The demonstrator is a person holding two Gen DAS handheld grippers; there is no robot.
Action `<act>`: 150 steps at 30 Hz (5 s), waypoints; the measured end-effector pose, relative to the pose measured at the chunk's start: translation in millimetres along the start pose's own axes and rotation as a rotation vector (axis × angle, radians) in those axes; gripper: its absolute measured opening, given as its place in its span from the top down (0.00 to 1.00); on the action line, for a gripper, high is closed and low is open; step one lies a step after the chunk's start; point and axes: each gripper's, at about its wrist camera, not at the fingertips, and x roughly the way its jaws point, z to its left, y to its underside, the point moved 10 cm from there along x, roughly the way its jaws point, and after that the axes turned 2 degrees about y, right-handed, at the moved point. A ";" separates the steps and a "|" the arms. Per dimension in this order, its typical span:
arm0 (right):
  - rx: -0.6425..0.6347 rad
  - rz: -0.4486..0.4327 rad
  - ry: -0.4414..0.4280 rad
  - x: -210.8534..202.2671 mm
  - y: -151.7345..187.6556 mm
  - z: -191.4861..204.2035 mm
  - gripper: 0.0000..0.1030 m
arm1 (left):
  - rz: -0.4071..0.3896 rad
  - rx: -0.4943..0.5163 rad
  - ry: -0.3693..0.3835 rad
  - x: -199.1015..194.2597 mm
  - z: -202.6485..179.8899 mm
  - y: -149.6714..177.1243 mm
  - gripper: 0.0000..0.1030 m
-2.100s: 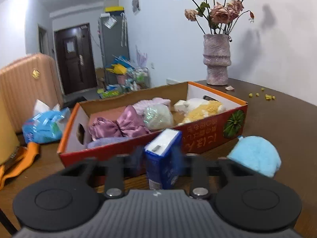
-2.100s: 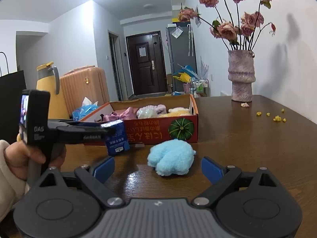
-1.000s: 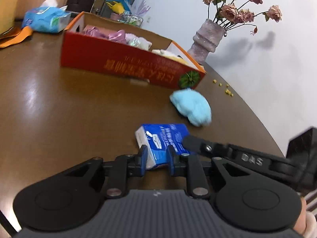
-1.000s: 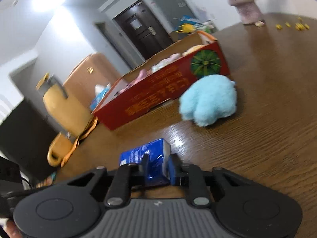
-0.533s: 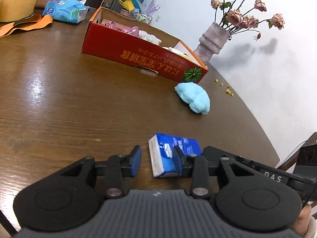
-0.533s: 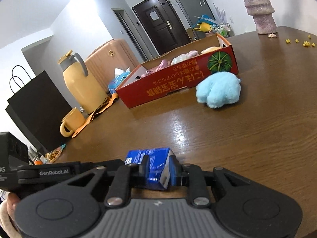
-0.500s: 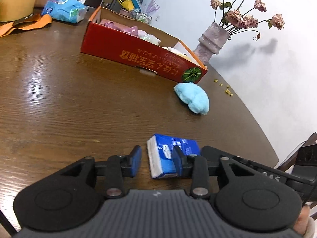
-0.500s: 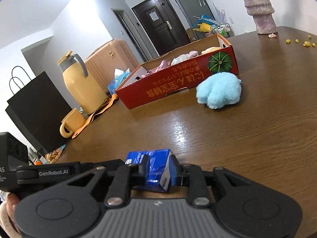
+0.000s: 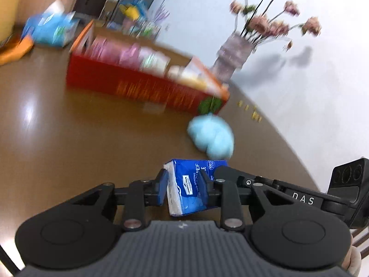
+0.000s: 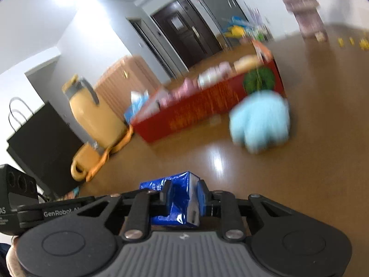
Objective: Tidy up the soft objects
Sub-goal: 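Carry the milk carton into the red box and open both grippers, then move both grippers back down to the light-blue plush, then close both grippers on the light-blue plush and lift it, then carry the light-blue plush into the red box and open both grippers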
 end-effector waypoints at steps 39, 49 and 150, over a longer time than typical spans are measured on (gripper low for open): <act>-0.270 -0.118 0.243 60.6 -186.7 -7.2 0.41 | -0.255 0.231 -0.374 -2.5 51.9 -165.3 0.22; -0.587 -0.435 0.403 -26.9 -161.5 35.0 0.03 | -0.488 0.332 -0.517 -80.7 20.2 -131.6 0.00; -0.203 -0.116 0.302 72.2 -213.5 -43.3 0.68 | 0.035 -0.243 0.235 149.5 -8.6 -161.3 0.73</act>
